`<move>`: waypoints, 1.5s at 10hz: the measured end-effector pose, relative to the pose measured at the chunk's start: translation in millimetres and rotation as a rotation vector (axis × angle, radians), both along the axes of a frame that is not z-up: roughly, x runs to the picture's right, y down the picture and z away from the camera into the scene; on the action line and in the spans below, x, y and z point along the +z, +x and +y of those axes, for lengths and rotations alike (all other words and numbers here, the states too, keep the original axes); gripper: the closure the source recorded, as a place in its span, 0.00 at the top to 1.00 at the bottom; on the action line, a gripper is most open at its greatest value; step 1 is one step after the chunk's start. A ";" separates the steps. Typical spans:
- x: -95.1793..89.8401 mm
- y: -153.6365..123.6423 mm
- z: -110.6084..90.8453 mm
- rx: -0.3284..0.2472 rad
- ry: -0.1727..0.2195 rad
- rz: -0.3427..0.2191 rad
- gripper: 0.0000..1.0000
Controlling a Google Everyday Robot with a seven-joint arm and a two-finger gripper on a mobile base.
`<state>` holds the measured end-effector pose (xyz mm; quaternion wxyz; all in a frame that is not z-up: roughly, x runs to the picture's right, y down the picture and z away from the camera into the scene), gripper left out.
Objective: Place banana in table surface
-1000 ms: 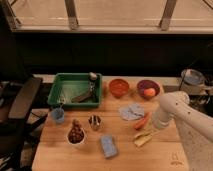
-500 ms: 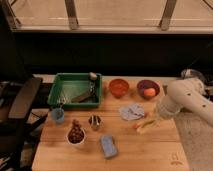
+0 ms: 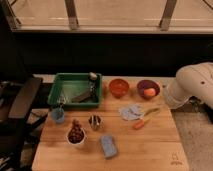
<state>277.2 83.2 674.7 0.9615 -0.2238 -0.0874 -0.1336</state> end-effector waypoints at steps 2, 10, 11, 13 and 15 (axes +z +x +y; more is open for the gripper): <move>6.8 6.3 2.3 0.012 -0.002 0.031 0.00; 99.1 68.7 52.5 0.141 -0.094 0.230 0.37; 106.7 71.8 56.0 0.153 -0.115 0.243 0.47; 115.8 81.2 66.8 0.179 -0.155 0.258 0.63; 115.0 81.9 71.1 0.229 -0.188 0.192 0.63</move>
